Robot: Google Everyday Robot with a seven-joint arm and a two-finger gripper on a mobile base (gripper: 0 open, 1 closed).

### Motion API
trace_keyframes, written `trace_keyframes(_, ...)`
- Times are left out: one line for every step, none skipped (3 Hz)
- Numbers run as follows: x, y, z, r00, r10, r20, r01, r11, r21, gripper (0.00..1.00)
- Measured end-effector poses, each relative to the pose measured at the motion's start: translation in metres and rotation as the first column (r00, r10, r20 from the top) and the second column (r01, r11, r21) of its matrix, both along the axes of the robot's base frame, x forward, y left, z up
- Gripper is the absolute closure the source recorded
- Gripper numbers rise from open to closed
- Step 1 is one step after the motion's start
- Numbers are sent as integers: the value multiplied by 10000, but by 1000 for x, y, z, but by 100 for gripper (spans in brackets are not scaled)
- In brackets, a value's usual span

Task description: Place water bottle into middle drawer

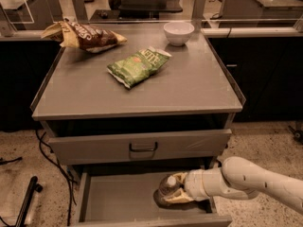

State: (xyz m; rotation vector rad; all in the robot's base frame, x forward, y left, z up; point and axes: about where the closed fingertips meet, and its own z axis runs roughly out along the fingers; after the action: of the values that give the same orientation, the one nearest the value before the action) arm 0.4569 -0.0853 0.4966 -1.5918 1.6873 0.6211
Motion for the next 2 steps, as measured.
trace_keyframes(7,3,-17,9999,83,-91,-83,10000,35,100)
trace_keyframes(10,4,-30,9996,42,-286,-38,9998,174,100)
